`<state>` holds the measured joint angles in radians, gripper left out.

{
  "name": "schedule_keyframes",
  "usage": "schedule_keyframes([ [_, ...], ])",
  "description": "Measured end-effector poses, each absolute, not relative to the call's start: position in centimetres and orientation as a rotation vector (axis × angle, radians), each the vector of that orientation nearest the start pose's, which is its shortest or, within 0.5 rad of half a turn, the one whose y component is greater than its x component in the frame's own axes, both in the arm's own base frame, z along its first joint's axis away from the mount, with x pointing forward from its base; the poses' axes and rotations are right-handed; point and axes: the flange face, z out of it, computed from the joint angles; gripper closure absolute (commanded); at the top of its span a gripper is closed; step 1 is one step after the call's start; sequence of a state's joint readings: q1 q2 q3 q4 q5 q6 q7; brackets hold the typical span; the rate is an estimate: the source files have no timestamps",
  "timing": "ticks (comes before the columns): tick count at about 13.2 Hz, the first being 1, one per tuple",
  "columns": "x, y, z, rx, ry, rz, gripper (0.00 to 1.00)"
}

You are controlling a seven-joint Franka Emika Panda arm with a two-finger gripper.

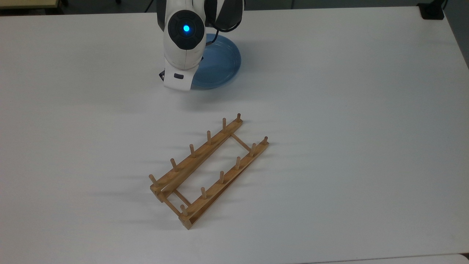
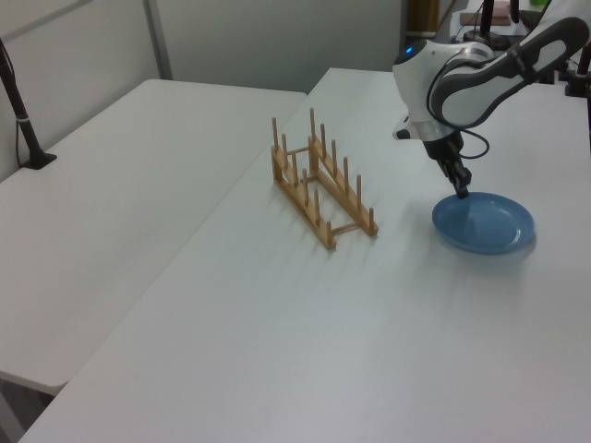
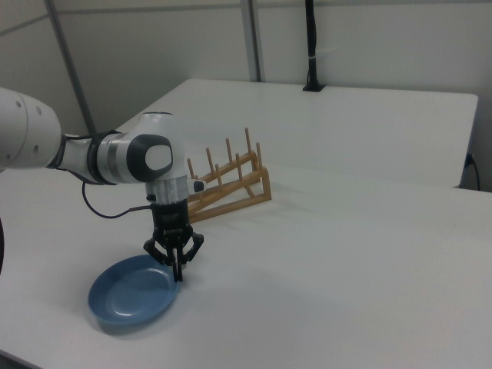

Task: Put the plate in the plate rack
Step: 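Lower the gripper and grasp the plate by its rim, then lift the plate and tilt it upright toward the wooden rack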

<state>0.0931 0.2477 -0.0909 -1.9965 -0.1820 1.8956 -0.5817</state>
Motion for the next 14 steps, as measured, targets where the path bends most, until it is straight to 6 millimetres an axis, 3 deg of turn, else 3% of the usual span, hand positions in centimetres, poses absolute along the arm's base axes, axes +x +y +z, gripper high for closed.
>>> schedule_keyframes([
  [4,56.1,-1.1,32.8,-3.002,-1.023,0.587,1.00],
  [6,56.9,-1.2,35.6,-3.024,-0.998,0.569,1.00],
  [10,59.3,-0.3,45.2,-3.102,-0.914,0.425,1.00],
  [12,60.4,0.3,50.3,-3.177,-0.818,0.268,1.00],
  [14,61.3,0.6,54.2,-3.243,-0.672,0.117,1.00],
])
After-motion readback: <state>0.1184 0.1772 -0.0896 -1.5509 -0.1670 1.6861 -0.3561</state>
